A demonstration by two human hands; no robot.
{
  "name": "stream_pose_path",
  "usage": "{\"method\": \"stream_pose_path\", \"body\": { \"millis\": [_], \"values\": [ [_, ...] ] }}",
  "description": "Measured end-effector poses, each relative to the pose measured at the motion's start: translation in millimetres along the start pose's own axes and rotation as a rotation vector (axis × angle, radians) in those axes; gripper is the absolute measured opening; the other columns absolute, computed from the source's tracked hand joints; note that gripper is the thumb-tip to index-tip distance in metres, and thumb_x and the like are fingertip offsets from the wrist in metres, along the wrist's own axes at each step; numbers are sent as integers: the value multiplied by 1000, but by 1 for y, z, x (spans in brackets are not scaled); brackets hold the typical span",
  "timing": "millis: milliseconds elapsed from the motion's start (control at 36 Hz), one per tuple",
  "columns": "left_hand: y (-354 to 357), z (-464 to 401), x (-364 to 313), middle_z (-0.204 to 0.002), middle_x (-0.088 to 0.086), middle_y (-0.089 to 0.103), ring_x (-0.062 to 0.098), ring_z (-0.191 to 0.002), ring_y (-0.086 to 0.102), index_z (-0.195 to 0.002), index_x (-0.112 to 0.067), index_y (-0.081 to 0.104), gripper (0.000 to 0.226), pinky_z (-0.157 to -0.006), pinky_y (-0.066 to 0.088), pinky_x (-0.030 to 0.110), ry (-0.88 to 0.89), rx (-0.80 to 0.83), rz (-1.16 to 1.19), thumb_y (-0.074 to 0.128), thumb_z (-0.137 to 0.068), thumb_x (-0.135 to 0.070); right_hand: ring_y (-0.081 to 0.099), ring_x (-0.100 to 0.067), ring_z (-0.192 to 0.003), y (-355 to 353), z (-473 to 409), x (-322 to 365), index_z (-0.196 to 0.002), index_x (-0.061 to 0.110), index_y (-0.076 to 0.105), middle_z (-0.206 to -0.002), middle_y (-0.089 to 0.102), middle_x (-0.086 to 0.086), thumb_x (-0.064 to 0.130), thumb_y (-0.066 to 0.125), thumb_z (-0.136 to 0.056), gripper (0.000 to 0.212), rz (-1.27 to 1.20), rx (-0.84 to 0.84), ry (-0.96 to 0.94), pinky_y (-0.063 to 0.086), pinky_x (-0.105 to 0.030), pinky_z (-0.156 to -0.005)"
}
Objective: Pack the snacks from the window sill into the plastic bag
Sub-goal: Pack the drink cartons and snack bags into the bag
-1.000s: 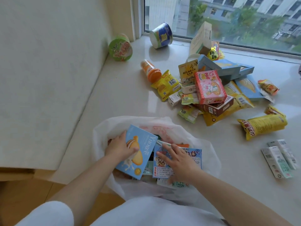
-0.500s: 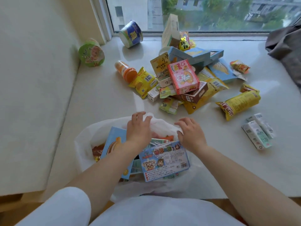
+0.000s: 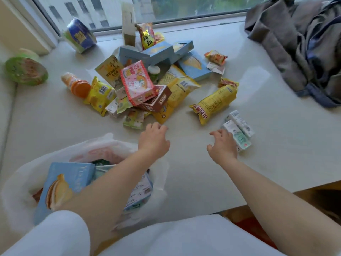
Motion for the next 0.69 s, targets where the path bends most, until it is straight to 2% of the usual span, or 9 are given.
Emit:
{"method": "stream_pose_path", "body": {
  "millis": [194,306,500,694],
  "values": [
    [21,-51,-79,-140,4,40,24,-132,31,-141,-22,38,51,-102,34,37,-56,50,30,49,-93,-35,29,-27,-129,-16,-45,-81,-140,23,33,-142,31,-5,32,63,-80,68,87,-7,62,31,-37,-103],
    [35,-76,-114,-138,6,41,25,-131,31,-141,-21,38,51,-103,34,36,-89,92,63,50,-93,-34,26,-29,-131,-17,-67,-110,-146,26,21,-149,19,-7,45,64,-78,83,118,57,60,30,-37,-104],
    [43,-123,-144,-134,7,44,27,-125,38,-138,-20,39,53,-100,40,40,-113,96,38,54,-89,-31,23,-30,-132,-4,-97,-117,-149,28,6,-151,9,-8,49,65,-75,97,98,193,27,30,-41,-104],
    [41,-174,-163,-146,6,32,27,-134,29,-145,-24,29,64,-106,30,40,-99,15,112,57,-88,-28,31,-33,-122,7,-121,-118,-147,33,-9,-149,6,-10,50,69,-70,111,128,269,2,37,-42,-94]
  ]
}}
Point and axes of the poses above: each hand's wrist, its own z-axis away from the middle knuckle, its own y-axis out of the palm, x = y × z, the point moved 4 cm from there along -z, towards the middle knuckle
